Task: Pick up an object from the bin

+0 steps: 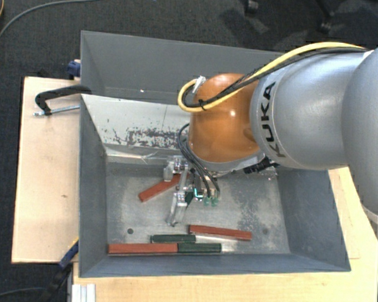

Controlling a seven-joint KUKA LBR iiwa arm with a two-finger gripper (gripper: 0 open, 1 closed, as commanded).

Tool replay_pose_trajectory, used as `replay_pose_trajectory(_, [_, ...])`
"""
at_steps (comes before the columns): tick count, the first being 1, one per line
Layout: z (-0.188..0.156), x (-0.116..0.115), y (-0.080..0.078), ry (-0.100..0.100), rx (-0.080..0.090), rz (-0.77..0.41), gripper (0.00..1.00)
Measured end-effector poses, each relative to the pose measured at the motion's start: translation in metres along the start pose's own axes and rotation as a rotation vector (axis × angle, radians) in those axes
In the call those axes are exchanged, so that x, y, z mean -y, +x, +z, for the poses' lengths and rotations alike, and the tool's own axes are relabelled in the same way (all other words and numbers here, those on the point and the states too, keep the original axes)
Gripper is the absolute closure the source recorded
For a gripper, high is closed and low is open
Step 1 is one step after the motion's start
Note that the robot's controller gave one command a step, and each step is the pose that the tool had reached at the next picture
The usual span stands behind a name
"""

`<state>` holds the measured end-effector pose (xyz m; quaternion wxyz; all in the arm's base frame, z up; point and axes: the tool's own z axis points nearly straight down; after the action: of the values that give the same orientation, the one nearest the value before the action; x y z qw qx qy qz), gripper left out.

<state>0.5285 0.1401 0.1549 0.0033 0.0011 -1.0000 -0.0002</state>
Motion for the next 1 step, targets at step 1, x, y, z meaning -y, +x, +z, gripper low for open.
replay_pose_trajectory(1, [0.0841, 0.0211, -0.0665, 0.000, 0.010, -0.373, 0.00])
